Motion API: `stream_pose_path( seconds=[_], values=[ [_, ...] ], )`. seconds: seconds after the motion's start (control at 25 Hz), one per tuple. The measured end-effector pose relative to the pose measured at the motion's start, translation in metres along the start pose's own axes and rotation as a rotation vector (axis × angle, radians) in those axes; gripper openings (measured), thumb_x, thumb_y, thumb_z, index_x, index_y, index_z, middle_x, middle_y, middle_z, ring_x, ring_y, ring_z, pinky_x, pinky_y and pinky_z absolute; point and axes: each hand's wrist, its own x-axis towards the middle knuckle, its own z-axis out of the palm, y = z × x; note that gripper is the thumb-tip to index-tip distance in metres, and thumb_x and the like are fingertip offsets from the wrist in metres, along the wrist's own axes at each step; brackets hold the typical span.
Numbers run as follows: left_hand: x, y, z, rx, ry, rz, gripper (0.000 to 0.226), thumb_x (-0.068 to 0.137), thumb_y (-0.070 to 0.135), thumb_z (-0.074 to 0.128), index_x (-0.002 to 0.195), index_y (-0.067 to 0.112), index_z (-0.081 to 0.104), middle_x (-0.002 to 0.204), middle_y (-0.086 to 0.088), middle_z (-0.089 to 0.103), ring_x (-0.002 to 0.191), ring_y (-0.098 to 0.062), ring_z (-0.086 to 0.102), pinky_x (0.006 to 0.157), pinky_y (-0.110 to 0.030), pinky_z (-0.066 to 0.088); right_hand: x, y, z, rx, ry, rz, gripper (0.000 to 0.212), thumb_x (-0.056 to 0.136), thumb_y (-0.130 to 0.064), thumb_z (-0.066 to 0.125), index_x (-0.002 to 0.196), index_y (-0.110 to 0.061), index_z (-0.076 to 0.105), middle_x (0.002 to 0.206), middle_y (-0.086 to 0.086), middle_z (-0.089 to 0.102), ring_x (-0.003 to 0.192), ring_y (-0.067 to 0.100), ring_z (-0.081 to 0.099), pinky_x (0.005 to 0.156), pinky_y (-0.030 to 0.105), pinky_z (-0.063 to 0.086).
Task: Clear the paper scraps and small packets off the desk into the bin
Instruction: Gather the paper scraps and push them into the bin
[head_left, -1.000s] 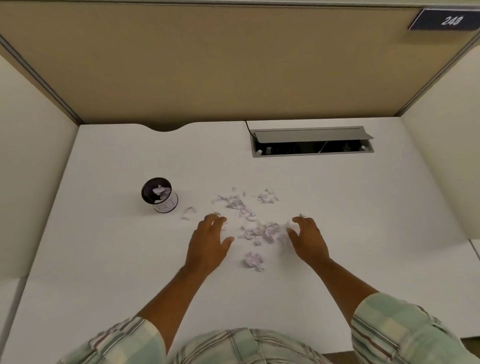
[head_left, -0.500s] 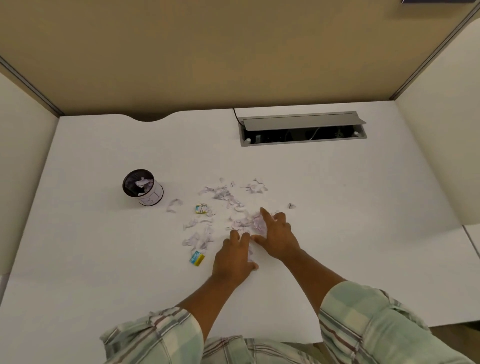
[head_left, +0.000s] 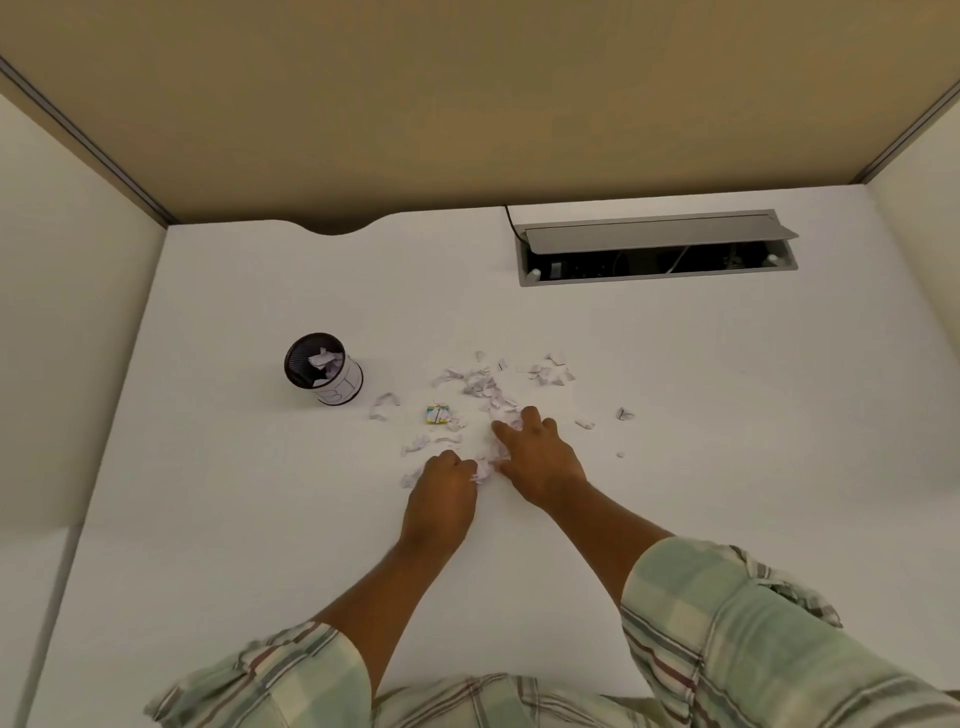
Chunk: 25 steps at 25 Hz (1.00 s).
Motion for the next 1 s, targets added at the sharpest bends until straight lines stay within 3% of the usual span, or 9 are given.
stream_pose_path(
  seconds=[0.12, 0.24, 0.4, 0.52, 0.68, 0.76, 0.84, 0.88, 1.0],
  values=[
    [-0.003, -0.015, -0.009, 0.048, 0.099, -0.114, 0.021, 0.08, 0.019, 0.08, 0.101, 0.02, 0.078, 0.13, -0.011, 0.062, 0.111, -0.038, 0.059, 0.086, -0.047, 0.052, 0.004, -0.012, 0.005, 0.001, -0.016, -0.007, 0.063, 0.094, -0.049, 0.06, 0.148, -0.033, 0.031, 0.145, 0.013, 0.032, 0.122, 0.033, 0.043, 0.085, 0.043, 0.055],
    [-0.005, -0.018, -0.008, 0.004, 0.029, -0.255, 0.022, 0.088, 0.027, 0.074, 0.11, 0.025, 0.075, 0.149, -0.009, 0.043, 0.124, -0.037, 0.048, 0.096, -0.052, 0.048, 0.005, -0.025, 0.008, -0.01, -0.022, -0.011, 0.069, 0.092, -0.052, 0.061, 0.149, -0.034, 0.028, 0.146, 0.013, 0.031, 0.125, 0.035, 0.041, 0.085, 0.044, 0.056],
    [0.002, -0.01, -0.007, -0.497, 0.087, -0.417, 0.031, 0.092, 0.012, 0.066, 0.122, 0.014, 0.055, 0.124, -0.014, 0.055, 0.11, -0.033, 0.061, 0.088, -0.041, 0.054, 0.0, -0.04, 0.008, -0.065, -0.019, -0.044, 0.049, 0.096, -0.037, 0.063, 0.139, -0.026, 0.043, 0.139, 0.015, 0.036, 0.121, 0.034, 0.044, 0.08, 0.042, 0.057],
    [0.01, -0.011, -0.007, -0.439, 0.03, -0.386, 0.015, 0.098, 0.011, 0.057, 0.112, 0.009, 0.06, 0.114, -0.012, 0.066, 0.107, -0.027, 0.066, 0.081, -0.024, 0.046, -0.001, -0.046, 0.005, -0.081, -0.009, -0.066, 0.03, 0.093, -0.01, 0.064, 0.122, -0.016, 0.059, 0.131, 0.015, 0.043, 0.115, 0.032, 0.048, 0.078, 0.04, 0.057],
    [0.013, -0.016, -0.014, -0.335, -0.036, -0.245, 0.032, 0.097, 0.01, 0.06, 0.128, 0.004, 0.066, 0.129, -0.014, 0.067, 0.121, -0.029, 0.063, 0.101, -0.027, 0.047, -0.001, -0.043, 0.002, -0.071, 0.012, -0.072, 0.025, 0.092, -0.002, 0.06, 0.115, -0.012, 0.063, 0.124, 0.014, 0.05, 0.111, 0.031, 0.052, 0.08, 0.039, 0.056],
    [0.012, -0.02, -0.021, -0.345, -0.007, -0.252, 0.024, 0.093, 0.004, 0.062, 0.114, 0.002, 0.073, 0.11, -0.014, 0.074, 0.105, -0.032, 0.07, 0.086, -0.022, 0.055, 0.001, -0.037, 0.003, -0.009, 0.03, -0.054, 0.023, 0.093, -0.002, 0.054, 0.112, -0.01, 0.065, 0.119, 0.014, 0.054, 0.109, 0.032, 0.056, 0.083, 0.039, 0.056],
    [0.009, -0.027, -0.029, -0.356, 0.056, -0.256, 0.014, 0.089, -0.002, 0.062, 0.086, 0.001, 0.076, 0.074, -0.005, 0.068, 0.075, -0.03, 0.072, 0.053, -0.004, 0.044, 0.005, -0.033, 0.001, 0.131, 0.051, -0.01, 0.027, 0.091, -0.003, 0.053, 0.111, -0.008, 0.07, 0.117, 0.016, 0.059, 0.107, 0.033, 0.06, 0.087, 0.037, 0.054],
    [0.007, -0.029, -0.035, -0.329, 0.077, -0.25, 0.016, 0.089, -0.001, 0.063, 0.078, 0.002, 0.075, 0.067, -0.003, 0.064, 0.065, -0.024, 0.069, 0.046, -0.004, 0.039, 0.006, -0.032, -0.001, 0.217, 0.074, 0.033, 0.027, 0.089, -0.004, 0.055, 0.109, -0.008, 0.073, 0.114, 0.015, 0.064, 0.105, 0.032, 0.063, 0.086, 0.033, 0.053],
    [0.003, -0.038, -0.054, -0.24, 0.117, -0.206, 0.019, 0.09, 0.009, 0.067, 0.073, 0.007, 0.073, 0.068, -0.009, 0.069, 0.059, -0.016, 0.058, 0.048, -0.012, 0.028, 0.006, -0.034, -0.007, 0.536, 0.19, 0.207, 0.018, 0.085, -0.01, 0.064, 0.094, -0.014, 0.079, 0.095, 0.006, 0.076, 0.089, 0.021, 0.071, 0.069, 0.021, 0.049]
  ],
)
